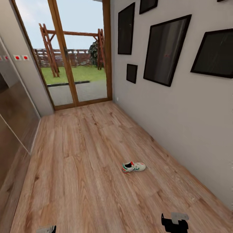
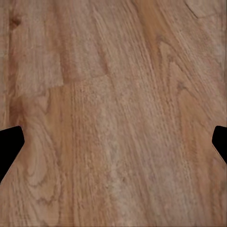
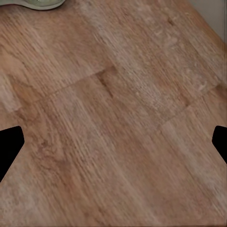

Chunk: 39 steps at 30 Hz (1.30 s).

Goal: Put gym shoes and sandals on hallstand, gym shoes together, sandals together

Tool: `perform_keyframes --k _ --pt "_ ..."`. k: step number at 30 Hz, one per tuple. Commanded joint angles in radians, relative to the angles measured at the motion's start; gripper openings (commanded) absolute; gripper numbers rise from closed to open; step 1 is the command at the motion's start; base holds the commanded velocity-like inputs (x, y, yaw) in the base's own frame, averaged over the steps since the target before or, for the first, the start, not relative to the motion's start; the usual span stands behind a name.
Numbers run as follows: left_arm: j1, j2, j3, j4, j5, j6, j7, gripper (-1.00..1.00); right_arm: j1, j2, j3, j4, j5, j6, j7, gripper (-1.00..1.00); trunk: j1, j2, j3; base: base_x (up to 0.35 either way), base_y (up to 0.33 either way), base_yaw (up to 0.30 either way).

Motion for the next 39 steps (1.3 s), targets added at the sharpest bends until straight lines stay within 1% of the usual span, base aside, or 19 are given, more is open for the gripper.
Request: perform_keyframes --k 1,6,9,12,18,22,26,33,39 --pt "0.0 0.0 0.006 0.001 0.001 -0.002 -0.007 1.0 -0.001 0.0 -0.007 0.001 0.01 -0.003 -0.004 1.0 0.0 0.0 -0.001 0.105 0.095 -0.264" --pt "0.0 0.0 0.006 0.001 0.0 -0.002 -0.008 1.0 -0.001 0.0 -0.007 0.001 0.01 -0.003 -0.004 1.0 0.0 0.0 -0.001 0.045 0.041 -0.264" --pt "0.0 -0.001 0.004 0.008 -0.009 -0.003 -0.009 1.0 -0.001 0.0 -0.007 0.001 0.01 -0.003 -0.004 1.0 0.0 0.0 -0.001 0.014 0.013 -0.264" --pt "0.0 -0.001 -0.001 0.017 -0.029 -0.003 -0.015 1.0 -0.001 0.0 -0.007 0.001 0.01 -0.003 -0.004 1.0 0.0 0.0 -0.001 0.007 0.007 -0.264" --pt "0.0 -0.001 -0.011 0.024 -0.085 -0.004 -0.035 1.0 -0.001 0.0 -0.007 0.001 0.01 -0.003 -0.004 1.0 0.0 0.0 -0.001 0.003 0.003 -0.264" --pt "0.0 0.0 -0.014 0.026 -0.103 -0.005 -0.043 1.0 -0.001 0.0 -0.007 0.001 0.01 -0.003 -0.004 1.0 0.0 0.0 -0.001 0.001 0.001 -0.264" --pt "0.0 0.0 -0.015 0.027 -0.111 -0.005 -0.047 1.0 -0.001 0.0 -0.007 0.001 0.01 -0.003 -0.004 1.0 0.0 0.0 -0.001 0.0 0.0 -0.264" --pt "0.0 0.0 -0.013 0.027 -0.108 -0.006 -0.047 1.0 -0.001 0.0 -0.007 0.001 0.01 -0.003 -0.004 1.0 0.0 0.0 -0.001 0.007 0.008 -0.264" --pt "0.0 0.0 -0.011 0.027 -0.108 -0.006 -0.047 1.0 -0.001 0.0 -0.007 0.001 0.01 -0.003 -0.004 1.0 0.0 0.0 -0.001 0.135 0.17 -0.264"
